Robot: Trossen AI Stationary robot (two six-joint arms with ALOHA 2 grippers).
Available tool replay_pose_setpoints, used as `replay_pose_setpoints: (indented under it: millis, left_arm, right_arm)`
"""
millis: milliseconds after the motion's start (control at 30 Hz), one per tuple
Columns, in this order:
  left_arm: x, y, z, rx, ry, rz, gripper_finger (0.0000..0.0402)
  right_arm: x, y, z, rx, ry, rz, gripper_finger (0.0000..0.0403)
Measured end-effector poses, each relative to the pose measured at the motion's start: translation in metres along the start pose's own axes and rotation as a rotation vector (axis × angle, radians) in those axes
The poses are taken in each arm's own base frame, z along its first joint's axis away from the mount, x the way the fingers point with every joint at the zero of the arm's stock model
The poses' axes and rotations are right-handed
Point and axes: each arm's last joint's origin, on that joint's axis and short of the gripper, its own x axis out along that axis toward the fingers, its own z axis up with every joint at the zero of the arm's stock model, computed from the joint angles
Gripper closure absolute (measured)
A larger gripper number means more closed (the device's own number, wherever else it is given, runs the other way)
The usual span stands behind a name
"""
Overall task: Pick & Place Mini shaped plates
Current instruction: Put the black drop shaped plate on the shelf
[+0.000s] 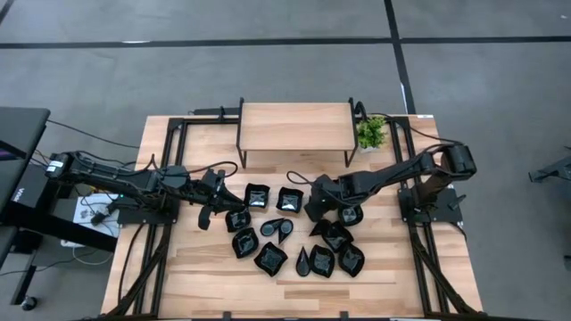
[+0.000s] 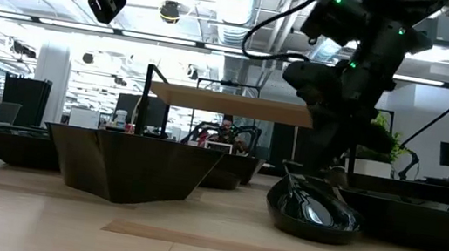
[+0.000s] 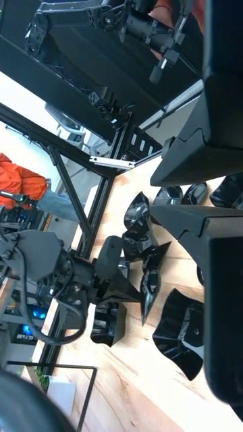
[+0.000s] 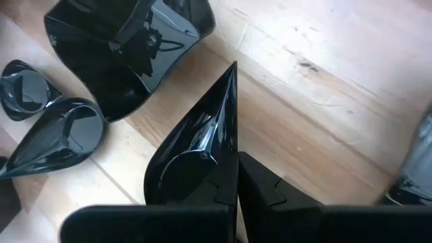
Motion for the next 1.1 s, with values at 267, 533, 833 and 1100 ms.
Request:
replay_pose_setpoints:
  millis: [267, 533, 833, 1100]
  left_arm:
    - [0.0, 0.0, 0.0, 0.0, 0.0, 0.0, 0.0346]
    - [0.0, 0.0, 0.001, 0.0, -0.008, -0.003, 0.0346]
    - [0.0, 0.0, 0.001, 0.0, -0.008, -0.003, 0.0346]
    - [0.0, 0.0, 0.001, 0.0, -0.008, -0.003, 0.0346]
  right_arm:
    - [-0.015, 0.002, 0.004, -0.011, -0.029, 0.054, 0.0403]
    - [-0.041, 0.002, 0.011, -0.004, -0.08, 0.134, 0.0403]
    - [-0.066, -0.006, 0.024, 0.009, -0.131, 0.165, 0.0403]
    - [-0.105, 0.0, 0.057, -0.071, -0.156, 0.079, 0.0403]
